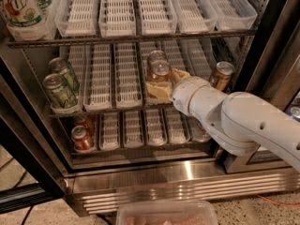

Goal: Pick orange can from middle shelf of fridge

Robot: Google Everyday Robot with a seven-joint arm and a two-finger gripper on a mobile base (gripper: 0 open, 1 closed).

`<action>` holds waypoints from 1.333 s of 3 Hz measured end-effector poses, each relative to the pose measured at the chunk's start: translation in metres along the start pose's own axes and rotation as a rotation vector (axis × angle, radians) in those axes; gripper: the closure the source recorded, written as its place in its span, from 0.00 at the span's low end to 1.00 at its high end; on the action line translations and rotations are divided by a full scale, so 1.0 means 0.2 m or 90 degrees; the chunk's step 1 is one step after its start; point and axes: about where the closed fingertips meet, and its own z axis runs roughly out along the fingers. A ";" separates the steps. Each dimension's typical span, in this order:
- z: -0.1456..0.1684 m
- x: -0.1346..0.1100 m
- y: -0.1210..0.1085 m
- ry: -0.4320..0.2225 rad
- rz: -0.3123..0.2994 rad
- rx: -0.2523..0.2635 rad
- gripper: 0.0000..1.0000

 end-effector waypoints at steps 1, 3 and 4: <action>-0.11 0.02 -0.01 0.031 0.007 -0.009 1.00; -0.34 0.07 -0.02 0.061 0.019 -0.036 1.00; -0.34 0.07 -0.02 0.061 0.019 -0.036 1.00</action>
Offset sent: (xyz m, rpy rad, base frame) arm -0.0663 -0.0562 -0.0130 -0.0602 0.1839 0.0186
